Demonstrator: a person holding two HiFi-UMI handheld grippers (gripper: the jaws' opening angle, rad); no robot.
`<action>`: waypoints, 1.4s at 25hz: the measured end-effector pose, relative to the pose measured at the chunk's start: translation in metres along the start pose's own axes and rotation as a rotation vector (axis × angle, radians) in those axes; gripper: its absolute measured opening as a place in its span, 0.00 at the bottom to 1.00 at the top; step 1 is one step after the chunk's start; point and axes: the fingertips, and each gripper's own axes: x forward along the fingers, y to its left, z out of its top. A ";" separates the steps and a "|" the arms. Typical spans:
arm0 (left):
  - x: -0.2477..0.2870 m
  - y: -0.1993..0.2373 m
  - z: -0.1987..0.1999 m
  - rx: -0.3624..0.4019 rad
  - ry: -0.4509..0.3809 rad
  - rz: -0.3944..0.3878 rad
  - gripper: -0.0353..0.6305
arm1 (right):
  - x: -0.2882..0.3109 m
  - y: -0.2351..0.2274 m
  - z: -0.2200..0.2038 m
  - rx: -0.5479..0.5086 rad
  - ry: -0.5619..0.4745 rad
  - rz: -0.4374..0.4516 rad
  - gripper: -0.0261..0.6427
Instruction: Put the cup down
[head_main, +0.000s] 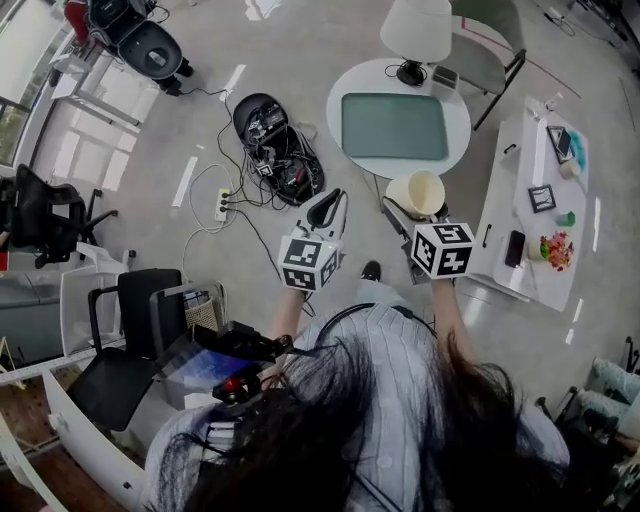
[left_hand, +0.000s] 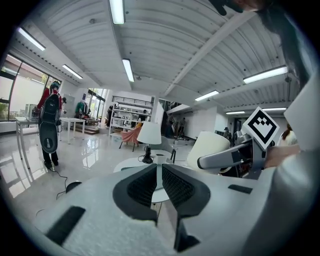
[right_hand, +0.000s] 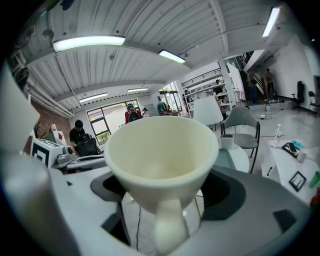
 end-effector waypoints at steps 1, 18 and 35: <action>0.008 0.002 0.002 0.001 0.001 0.000 0.09 | 0.004 -0.005 0.002 0.004 0.001 0.002 0.66; 0.077 0.006 0.018 0.036 0.038 -0.049 0.09 | 0.040 -0.059 0.011 0.069 0.022 -0.024 0.66; 0.201 0.077 0.037 0.112 0.107 -0.168 0.09 | 0.132 -0.130 0.048 0.154 0.020 -0.165 0.66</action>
